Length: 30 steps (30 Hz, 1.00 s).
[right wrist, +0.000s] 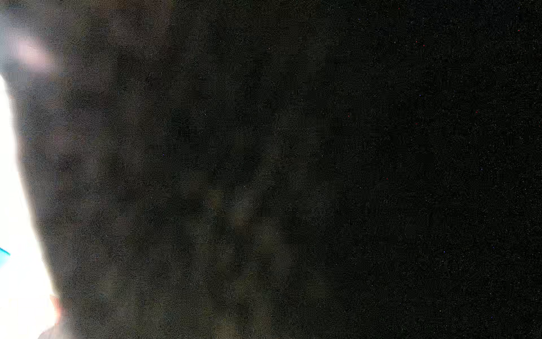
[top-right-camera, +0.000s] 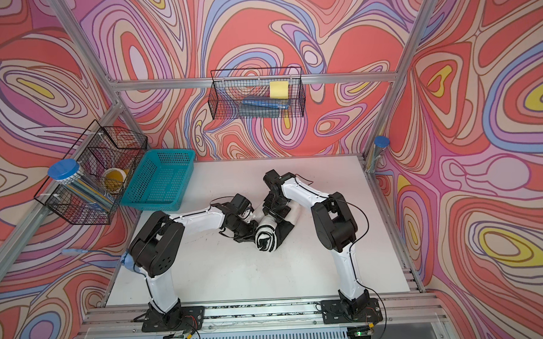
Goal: Roll up the pillowcase
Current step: Roll the pillowcase at the center of the board.
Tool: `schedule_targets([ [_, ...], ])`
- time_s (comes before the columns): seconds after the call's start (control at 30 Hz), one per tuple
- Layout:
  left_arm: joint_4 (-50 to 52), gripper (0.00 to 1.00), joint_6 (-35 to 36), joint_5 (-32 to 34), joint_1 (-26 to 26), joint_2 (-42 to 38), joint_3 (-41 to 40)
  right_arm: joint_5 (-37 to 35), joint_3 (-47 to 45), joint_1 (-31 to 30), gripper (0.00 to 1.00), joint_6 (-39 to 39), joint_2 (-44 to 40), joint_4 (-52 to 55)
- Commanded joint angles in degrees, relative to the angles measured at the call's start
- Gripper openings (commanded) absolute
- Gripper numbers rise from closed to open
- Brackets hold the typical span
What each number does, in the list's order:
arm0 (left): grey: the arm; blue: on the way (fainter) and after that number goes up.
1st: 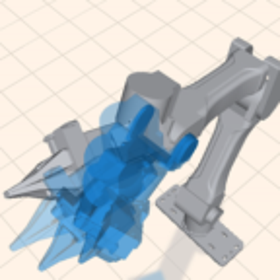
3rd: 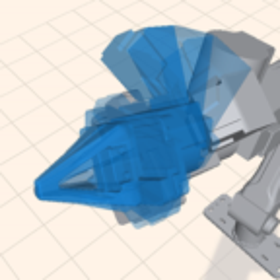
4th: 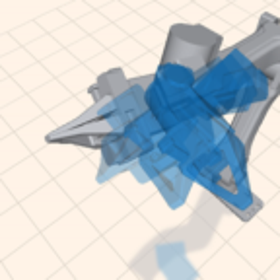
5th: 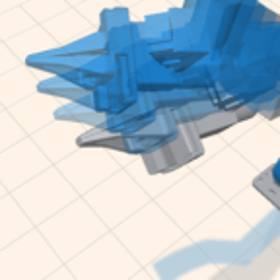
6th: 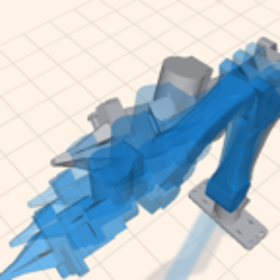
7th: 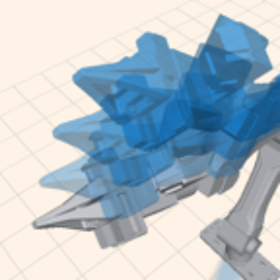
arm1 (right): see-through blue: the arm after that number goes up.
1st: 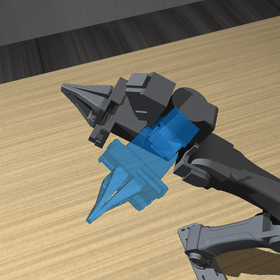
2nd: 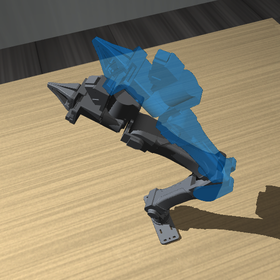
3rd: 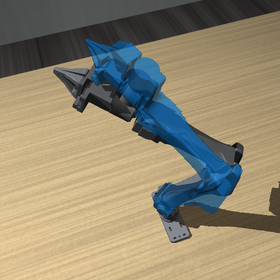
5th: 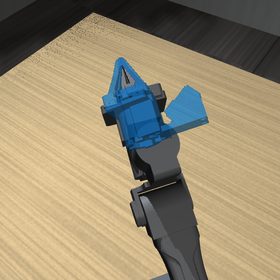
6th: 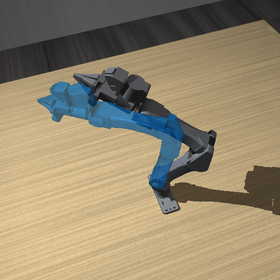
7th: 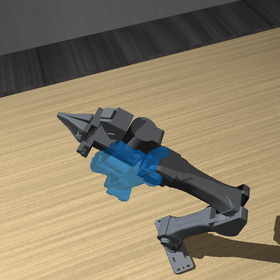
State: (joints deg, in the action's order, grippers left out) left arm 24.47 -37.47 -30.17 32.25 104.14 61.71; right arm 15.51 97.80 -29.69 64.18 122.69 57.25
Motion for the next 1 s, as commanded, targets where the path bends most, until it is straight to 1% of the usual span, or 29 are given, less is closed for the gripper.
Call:
schedule_targets([
  [0.0,3.01,0.01,0.64,5.71,-3.88,-9.96,-2.58,-0.09,0.06,-0.28,0.48,-1.10,5.10,-4.99],
  [0.1,8.69,0.14,3.29,9.08,-4.78,-15.13,-0.22,0.64,1.69,-0.29,0.50,-1.76,6.60,-4.41],
  [0.13,9.45,0.17,3.80,8.77,-4.82,-16.38,0.55,0.76,2.33,-0.37,0.50,-1.76,7.06,-4.15],
  [0.2,9.71,0.19,3.53,6.23,-4.70,-17.52,1.95,0.79,3.67,-0.62,0.52,-1.77,7.66,-3.60],
  [0.27,9.05,0.18,3.28,3.16,-4.04,-17.97,3.85,1.02,4.57,-0.96,0.56,-1.46,8.23,-3.37],
  [0.4,8.54,0.17,4.23,1.16,-0.69,-17.24,6.30,1.45,5.29,-1.50,0.64,0.05,8.39,-4.31],
  [0.53,4.60,0.16,2.52,0.06,2.19,-17.32,5.50,3.16,5.85,-2.12,0.67,1.27,8.97,-5.20],
  [0.67,3.35,0.16,2.55,2.25,5.62,-15.92,8.36,2.77,5.22,-2.23,0.67,1.91,8.41,-5.52],
  [0.73,1.50,0.14,1.93,3.52,6.45,-14.49,8.91,3.14,4.76,-2.21,0.67,1.83,8.43,-5.88],
  [0.9,-4.52,0.07,-0.87,6.72,6.77,-11.77,6.45,4.35,2.65,-2.24,0.66,2.07,7.70,-7.55],
  [0.97,-4.00,0.03,-1.12,7.90,6.86,-10.07,6.71,4.64,2.23,-2.23,0.66,2.04,7.46,-7.72],
])
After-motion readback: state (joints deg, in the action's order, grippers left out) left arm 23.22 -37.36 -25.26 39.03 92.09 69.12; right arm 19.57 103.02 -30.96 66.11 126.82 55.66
